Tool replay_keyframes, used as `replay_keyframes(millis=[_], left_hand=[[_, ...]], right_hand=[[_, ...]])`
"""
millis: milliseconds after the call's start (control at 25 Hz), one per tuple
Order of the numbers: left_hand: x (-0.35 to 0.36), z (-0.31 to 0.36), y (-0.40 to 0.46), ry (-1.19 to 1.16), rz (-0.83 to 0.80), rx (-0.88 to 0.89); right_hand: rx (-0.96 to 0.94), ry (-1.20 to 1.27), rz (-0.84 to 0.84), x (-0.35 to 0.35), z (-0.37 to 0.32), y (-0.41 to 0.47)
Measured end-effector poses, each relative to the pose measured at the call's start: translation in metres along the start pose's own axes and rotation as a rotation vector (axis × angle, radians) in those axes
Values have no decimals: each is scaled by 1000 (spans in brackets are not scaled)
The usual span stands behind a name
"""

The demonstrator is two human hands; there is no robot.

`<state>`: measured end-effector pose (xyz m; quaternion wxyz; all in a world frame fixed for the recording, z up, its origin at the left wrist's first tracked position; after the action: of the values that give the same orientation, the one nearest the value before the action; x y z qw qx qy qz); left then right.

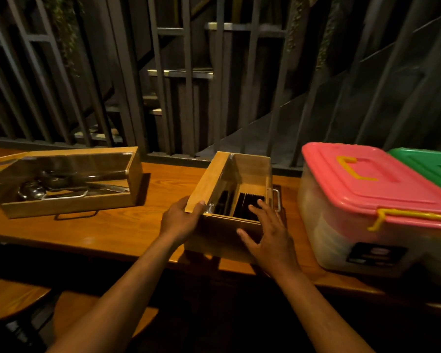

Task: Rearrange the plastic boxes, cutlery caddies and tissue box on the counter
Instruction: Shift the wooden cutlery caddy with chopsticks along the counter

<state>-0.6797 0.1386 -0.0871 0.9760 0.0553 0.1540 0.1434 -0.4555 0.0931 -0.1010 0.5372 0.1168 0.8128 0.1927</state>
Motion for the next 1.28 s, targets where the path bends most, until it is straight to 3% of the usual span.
replay_keyframes(millis=[480,720,880,1080,1280], left_hand=[[72,35,-53,103,43,53],[69,46,-54,211,-59,-34],[42,54,-66,263,-103,32],[-27,52,-91,501,91,248],[-134,17,-81,675,183,379]], right_hand=[[8,-6,-45,-43,71,-12],[17,-44,-128,-51,71,-14],[45,-129,-165,-52,65,-12],[21,-278,-41,-51,3,-27],[-102,-203,-17,-26,-118,-12]])
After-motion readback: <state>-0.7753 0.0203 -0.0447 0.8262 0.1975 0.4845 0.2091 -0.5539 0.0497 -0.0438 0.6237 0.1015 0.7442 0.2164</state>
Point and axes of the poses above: each hand's wrist, its own y-axis towards the middle knuckle, its own x-axis out of the palm, z = x × y, the point moved 1 cm from there along y, towards the middle knuckle, and after that the axes turned 14 degrees about -y, right-handed, at the moved point
